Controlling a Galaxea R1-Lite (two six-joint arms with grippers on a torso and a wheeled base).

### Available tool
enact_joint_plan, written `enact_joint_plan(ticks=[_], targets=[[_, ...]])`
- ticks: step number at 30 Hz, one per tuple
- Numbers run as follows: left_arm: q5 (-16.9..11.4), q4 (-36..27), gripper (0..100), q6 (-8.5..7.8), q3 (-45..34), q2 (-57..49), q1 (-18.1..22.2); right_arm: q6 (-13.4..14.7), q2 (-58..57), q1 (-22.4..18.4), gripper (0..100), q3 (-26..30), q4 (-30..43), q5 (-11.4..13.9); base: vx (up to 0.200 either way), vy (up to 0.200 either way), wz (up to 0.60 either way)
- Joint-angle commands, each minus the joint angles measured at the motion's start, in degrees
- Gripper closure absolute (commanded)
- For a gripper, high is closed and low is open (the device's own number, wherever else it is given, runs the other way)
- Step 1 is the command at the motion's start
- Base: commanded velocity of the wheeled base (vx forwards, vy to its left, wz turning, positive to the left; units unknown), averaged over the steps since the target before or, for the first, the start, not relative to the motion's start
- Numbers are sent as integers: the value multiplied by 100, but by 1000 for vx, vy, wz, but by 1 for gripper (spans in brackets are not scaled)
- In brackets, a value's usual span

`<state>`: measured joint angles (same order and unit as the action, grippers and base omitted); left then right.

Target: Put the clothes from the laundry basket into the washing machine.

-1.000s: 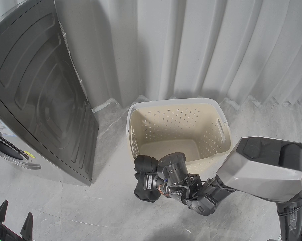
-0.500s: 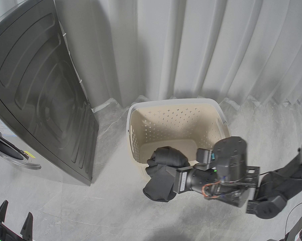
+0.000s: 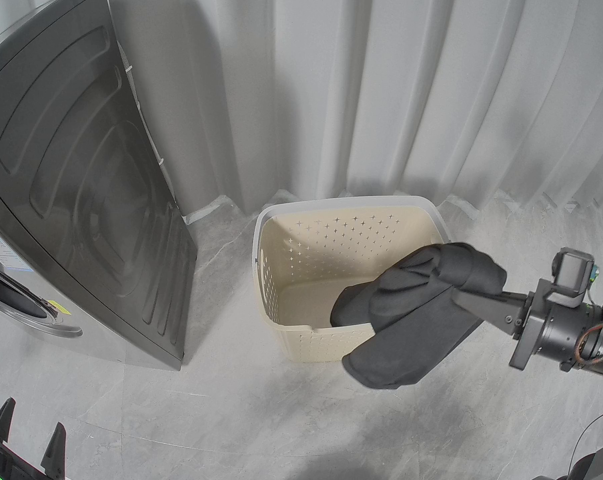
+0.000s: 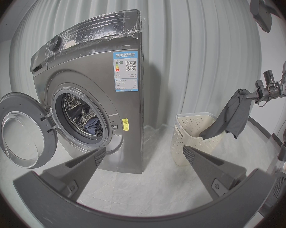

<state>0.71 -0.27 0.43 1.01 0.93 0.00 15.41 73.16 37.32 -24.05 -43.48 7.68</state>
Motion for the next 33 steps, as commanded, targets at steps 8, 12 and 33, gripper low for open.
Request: enact_joint_plan(ticks=[8, 12, 33], targets=[[-9, -17, 0, 89, -75, -66, 0, -205, -653, -269, 100, -47, 94, -3, -200, 0, 0], [-27, -17, 0, 107, -75, -66, 0, -205, -592, -260, 100, -29, 94, -3, -200, 0, 0], [-36, -43, 0, 116, -66, -31, -18, -196, -522, -216, 100, -29, 86, -21, -19, 124, 0]])
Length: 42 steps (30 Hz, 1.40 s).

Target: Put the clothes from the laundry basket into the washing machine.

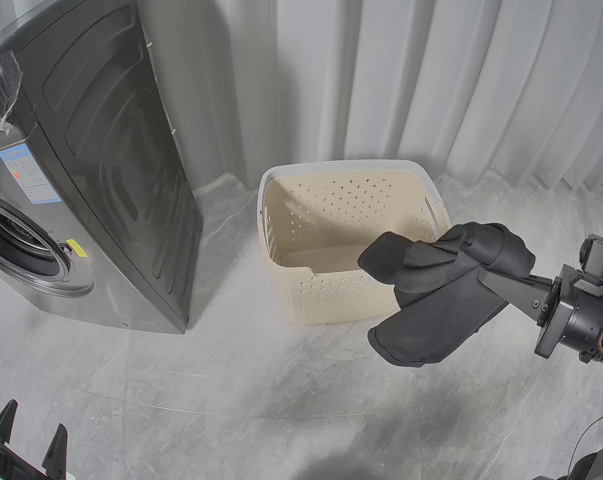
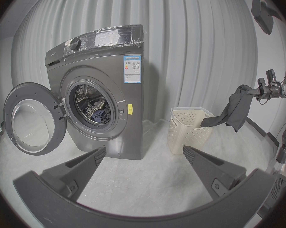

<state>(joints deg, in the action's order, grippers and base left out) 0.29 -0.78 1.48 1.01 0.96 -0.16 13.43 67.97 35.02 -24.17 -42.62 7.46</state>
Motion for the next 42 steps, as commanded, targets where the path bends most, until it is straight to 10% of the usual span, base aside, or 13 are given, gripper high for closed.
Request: enact_joint_plan(ticks=[1, 42], targets=[[6, 8, 0, 11, -66, -35, -2, 1, -4, 13, 100, -17, -1, 1, 0, 200, 0], [-3, 8, 0, 11, -57, -35, -2, -7, 137, 224, 100, -96, -62, -69, 0, 166, 0]])
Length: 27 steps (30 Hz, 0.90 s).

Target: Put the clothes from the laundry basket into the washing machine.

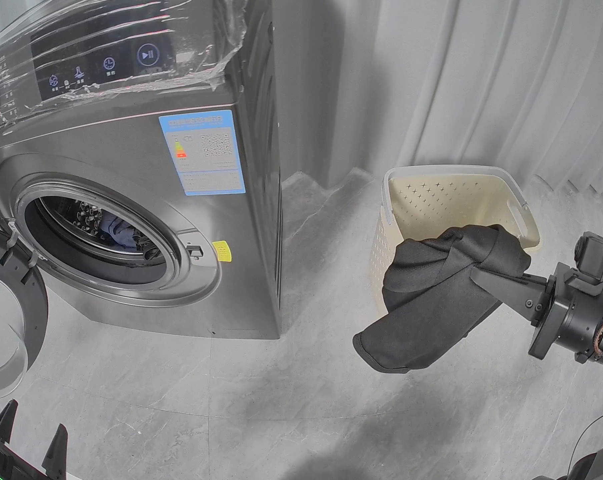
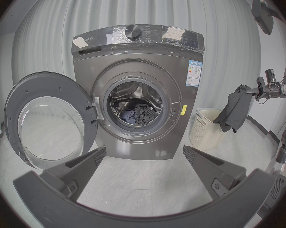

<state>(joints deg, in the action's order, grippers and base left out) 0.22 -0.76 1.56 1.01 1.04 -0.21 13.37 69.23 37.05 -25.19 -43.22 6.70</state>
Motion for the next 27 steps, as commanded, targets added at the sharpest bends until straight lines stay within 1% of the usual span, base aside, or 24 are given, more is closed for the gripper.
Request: enact_joint_plan(ticks=[1, 2, 17, 26, 27], targets=[[4, 5, 0, 2, -57, -42, -6, -1, 12, 31, 100, 5, -3, 6, 0, 0, 0], [4, -4, 0, 2, -57, -42, 3, -1, 12, 22, 100, 5, -3, 6, 0, 0, 0], [4, 5, 0, 2, -57, -42, 3, -1, 29, 22, 100, 31, -11, 6, -200, 0, 0], [4, -4, 0, 2, -57, -25, -6, -1, 38, 22, 100, 31, -11, -3, 0, 0, 0], [4, -4, 0, 2, -57, -25, -6, -1, 38, 22, 100, 22, -3, -3, 0, 200, 0]])
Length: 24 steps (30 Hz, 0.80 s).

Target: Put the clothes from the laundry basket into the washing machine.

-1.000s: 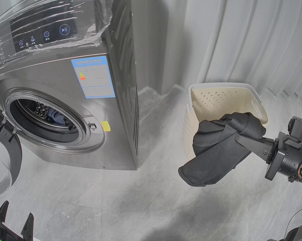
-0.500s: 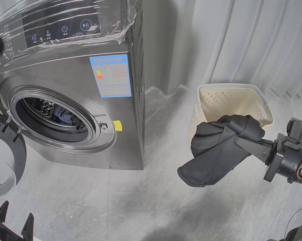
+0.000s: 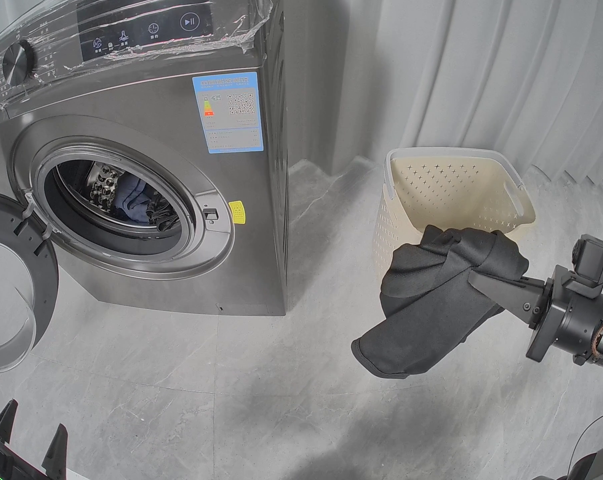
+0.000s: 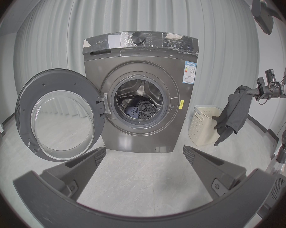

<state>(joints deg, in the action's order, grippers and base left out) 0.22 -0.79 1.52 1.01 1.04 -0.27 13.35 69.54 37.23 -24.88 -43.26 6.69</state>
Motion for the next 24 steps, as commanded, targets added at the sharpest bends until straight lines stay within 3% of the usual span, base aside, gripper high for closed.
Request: enact_joint_plan(ticks=[1, 24], targets=[[4, 0, 0, 6, -57, -25, 0, 1, 7, -5, 100, -8, -7, -1, 0, 200, 0], [4, 0, 0, 6, -57, -16, -8, 1, -37, -93, 100, -70, -15, -151, 0, 191, 0]])
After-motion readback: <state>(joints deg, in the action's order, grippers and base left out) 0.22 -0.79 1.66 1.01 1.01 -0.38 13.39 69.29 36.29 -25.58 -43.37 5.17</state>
